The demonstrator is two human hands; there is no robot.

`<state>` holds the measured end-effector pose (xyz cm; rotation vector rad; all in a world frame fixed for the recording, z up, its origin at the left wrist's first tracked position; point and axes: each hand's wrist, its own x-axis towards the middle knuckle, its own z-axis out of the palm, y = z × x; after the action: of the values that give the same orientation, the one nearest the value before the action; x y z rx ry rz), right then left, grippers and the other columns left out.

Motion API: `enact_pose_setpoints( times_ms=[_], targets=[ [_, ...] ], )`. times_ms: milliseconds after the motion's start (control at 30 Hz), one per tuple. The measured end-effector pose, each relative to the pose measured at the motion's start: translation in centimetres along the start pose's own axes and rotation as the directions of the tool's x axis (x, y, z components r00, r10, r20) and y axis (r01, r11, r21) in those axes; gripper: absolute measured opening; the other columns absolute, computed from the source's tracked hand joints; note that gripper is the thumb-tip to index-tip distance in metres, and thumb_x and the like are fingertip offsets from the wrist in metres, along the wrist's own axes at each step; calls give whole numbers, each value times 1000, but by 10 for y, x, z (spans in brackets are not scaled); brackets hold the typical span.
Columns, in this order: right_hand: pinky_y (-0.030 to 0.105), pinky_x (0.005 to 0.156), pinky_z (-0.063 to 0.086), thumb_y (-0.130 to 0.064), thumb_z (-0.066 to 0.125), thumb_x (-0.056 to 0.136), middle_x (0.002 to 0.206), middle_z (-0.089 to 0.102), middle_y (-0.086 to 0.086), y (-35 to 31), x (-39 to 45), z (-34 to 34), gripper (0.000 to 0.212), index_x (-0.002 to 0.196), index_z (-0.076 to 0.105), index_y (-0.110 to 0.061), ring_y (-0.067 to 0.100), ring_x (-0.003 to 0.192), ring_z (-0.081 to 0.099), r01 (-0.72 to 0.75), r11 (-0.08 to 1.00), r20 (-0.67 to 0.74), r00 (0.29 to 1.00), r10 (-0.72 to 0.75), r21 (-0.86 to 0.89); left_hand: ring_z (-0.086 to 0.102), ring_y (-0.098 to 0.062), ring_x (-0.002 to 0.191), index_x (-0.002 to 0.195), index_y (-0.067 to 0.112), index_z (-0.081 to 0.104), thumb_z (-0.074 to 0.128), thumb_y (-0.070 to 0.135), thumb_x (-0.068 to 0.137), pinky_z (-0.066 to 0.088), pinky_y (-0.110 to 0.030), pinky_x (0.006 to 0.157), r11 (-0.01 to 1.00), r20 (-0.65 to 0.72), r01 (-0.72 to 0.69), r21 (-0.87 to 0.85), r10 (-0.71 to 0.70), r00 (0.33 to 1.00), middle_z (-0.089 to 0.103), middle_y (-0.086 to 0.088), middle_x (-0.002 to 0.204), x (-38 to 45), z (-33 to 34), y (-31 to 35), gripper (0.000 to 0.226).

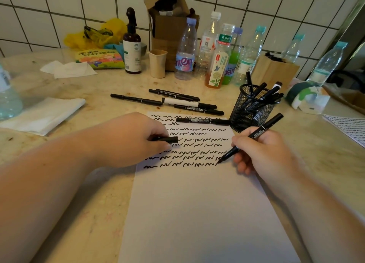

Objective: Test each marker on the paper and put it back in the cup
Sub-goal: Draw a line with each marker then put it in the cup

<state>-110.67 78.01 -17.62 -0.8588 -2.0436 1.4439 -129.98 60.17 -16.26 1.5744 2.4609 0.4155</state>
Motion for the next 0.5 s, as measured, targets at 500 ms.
enact_pose_setpoints(
  times_ms=[500],
  targets=[
    [32,48,41,-15,59,91,53,63,6,2,0,-6,30,63,67,-22,20,46,57,-1,997,-69,998,-4,-82,59,-7,69,96,37,69,54,50,94,48,-26,63,1000,8,4,-12,-4,1000,66,11,75,-2,-1,1,20]
  ],
)
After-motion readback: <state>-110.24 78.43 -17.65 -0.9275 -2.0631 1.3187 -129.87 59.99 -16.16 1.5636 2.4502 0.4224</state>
